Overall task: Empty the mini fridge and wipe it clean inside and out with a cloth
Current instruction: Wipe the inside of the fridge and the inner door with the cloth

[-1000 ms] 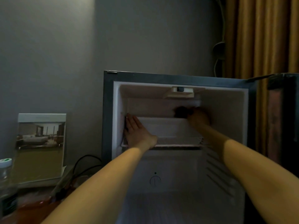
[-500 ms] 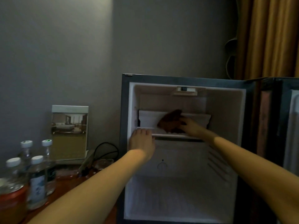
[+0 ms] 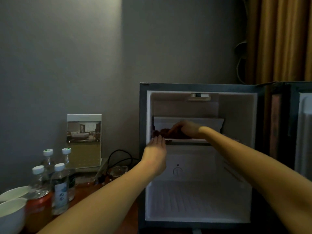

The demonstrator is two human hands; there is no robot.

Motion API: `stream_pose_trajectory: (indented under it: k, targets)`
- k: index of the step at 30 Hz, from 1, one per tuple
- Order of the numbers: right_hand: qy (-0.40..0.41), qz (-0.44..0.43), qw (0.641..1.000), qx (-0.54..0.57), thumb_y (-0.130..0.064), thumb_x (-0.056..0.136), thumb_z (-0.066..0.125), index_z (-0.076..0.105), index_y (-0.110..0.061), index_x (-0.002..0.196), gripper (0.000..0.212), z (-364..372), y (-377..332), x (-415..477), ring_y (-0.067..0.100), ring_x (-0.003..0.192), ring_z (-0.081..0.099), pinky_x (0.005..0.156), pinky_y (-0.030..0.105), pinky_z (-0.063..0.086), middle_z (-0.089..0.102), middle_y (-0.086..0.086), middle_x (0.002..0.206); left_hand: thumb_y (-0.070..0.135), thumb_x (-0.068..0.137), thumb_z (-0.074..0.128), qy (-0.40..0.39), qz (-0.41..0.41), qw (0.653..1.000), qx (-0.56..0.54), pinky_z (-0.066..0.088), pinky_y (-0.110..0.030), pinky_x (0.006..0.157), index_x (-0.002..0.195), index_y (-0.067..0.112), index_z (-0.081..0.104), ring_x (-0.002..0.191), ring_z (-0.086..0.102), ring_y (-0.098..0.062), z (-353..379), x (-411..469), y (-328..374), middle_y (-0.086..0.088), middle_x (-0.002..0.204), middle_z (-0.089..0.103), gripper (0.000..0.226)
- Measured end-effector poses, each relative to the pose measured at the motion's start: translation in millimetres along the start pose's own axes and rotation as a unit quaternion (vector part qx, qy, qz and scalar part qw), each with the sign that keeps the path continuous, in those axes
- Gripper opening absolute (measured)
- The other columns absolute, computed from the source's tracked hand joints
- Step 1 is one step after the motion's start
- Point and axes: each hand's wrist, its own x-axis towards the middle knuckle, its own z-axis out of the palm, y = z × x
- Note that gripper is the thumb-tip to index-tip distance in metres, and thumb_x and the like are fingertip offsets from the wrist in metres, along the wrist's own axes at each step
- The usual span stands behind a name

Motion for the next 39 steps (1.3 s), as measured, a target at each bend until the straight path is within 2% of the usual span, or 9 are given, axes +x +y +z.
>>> stream_pose_trajectory:
  k: [3, 6, 10, 13, 21, 25, 28, 34, 39]
  targets:
    - [0.123, 0.022, 0.975, 0.182, 0.012, 0.088, 0.04, 0.07, -0.006, 0.086, 0.035, -15, -23, -16, 0.033, 0.076, 0.065, 0.067, 0.034, 0.055, 0.068, 0.02, 0.086, 0.016, 0.094, 0.047, 0.065, 0.042, 0.997, -0.014, 0.01, -0.028, 0.118, 0.152, 0.0, 0.013, 0.146, 0.016, -0.027, -8, -12, -8, -0.016, 0.159, 0.014, 0.068]
    - [0.262, -0.04, 0.917, 0.299, 0.018, 0.082, 0.042, 0.068, 0.005, 0.103, 0.036, -23, -57, -24, 0.027, 0.089, 0.063, 0.074, 0.027, 0.052, 0.066, 0.016, 0.095, 0.016, 0.093, 0.047, 0.134, 0.06, 0.989, -0.005, 0.0, -0.029, 0.119, 0.153, 0.004, 0.011, 0.149, 0.006, -0.023, -14, -24, -27, -0.011, 0.161, 0.005, 0.071]
    - [0.406, -0.259, 0.873, 0.083, 0.007, 0.093, 0.048, 0.06, -0.004, 0.122, 0.033, -21, -96, -30, 0.015, 0.114, 0.056, 0.1, 0.021, 0.045, 0.06, 0.009, 0.124, 0.02, 0.085, 0.064, 0.223, 0.028, 0.974, -0.039, 0.008, -0.038, 0.118, 0.147, 0.008, 0.014, 0.146, 0.012, -0.024, -22, -36, -58, -0.013, 0.157, 0.016, 0.08]
    - [0.431, -0.265, 0.862, -0.026, 0.0, 0.088, 0.064, 0.054, -0.005, 0.133, 0.046, -21, -107, -3, 0.023, 0.134, 0.043, 0.111, 0.033, 0.038, 0.048, 0.011, 0.142, 0.02, 0.093, 0.051, 0.214, -0.029, 0.974, -0.072, -0.007, -0.03, 0.118, 0.149, 0.009, -0.007, 0.147, -0.011, -0.02, -29, -40, -78, -0.007, 0.157, -0.015, 0.082]
    - [0.528, -0.253, 0.806, -0.088, -0.011, 0.083, 0.04, 0.06, -0.006, 0.098, 0.025, 5, -136, 35, 0.028, 0.085, 0.054, 0.057, 0.038, 0.048, 0.056, 0.014, 0.098, 0.017, 0.097, 0.046, 0.252, -0.12, 0.949, -0.146, -0.006, -0.022, 0.115, 0.152, 0.012, -0.009, 0.143, -0.017, -0.009, -33, -38, -108, -0.001, 0.159, -0.016, 0.078]
    - [0.513, -0.278, 0.81, -0.06, -0.01, 0.081, 0.04, 0.053, -0.004, 0.089, 0.015, 9, -135, 40, 0.024, 0.077, 0.052, 0.05, 0.032, 0.039, 0.054, 0.012, 0.094, 0.035, 0.096, 0.054, 0.224, -0.121, 0.923, -0.288, 0.038, -0.022, 0.102, 0.149, 0.02, 0.032, 0.129, 0.046, -0.01, -31, -39, -101, 0.001, 0.146, 0.045, 0.059]
    - [0.512, -0.287, 0.808, -0.045, 0.0, 0.082, 0.057, 0.057, -0.005, 0.083, 0.005, -2, -133, 39, 0.019, 0.074, 0.051, 0.052, 0.026, 0.036, 0.054, 0.008, 0.092, 0.049, 0.083, 0.068, 0.213, -0.121, 0.875, -0.417, 0.047, -0.019, 0.072, 0.116, 0.027, 0.057, 0.09, 0.06, -0.004, -32, -26, -83, 0.012, 0.103, 0.065, 0.042]
    - [0.458, -0.372, 0.787, -0.181, -0.023, 0.091, 0.051, 0.072, -0.008, 0.102, 0.028, 15, -103, 28, 0.025, 0.105, 0.061, 0.077, 0.037, 0.057, 0.065, 0.01, 0.114, -0.004, 0.085, 0.06, 0.308, -0.291, 0.618, -0.662, 0.053, -0.024, 0.046, 0.077, 0.021, 0.053, 0.064, 0.065, -0.022, -50, 12, -73, -0.006, 0.078, 0.062, 0.026]
    - [0.354, -0.363, 0.838, -0.204, -0.036, 0.097, 0.05, 0.03, -0.005, 0.15, 0.064, 46, -70, 19, 0.018, 0.148, 0.019, 0.114, 0.027, 0.028, 0.022, 0.006, 0.159, -0.002, 0.083, 0.059, 0.351, -0.299, 0.635, -0.62, 0.056, -0.033, 0.074, 0.082, 0.021, 0.058, 0.081, 0.062, -0.02, -56, 21, -89, -0.003, 0.085, 0.065, 0.023]
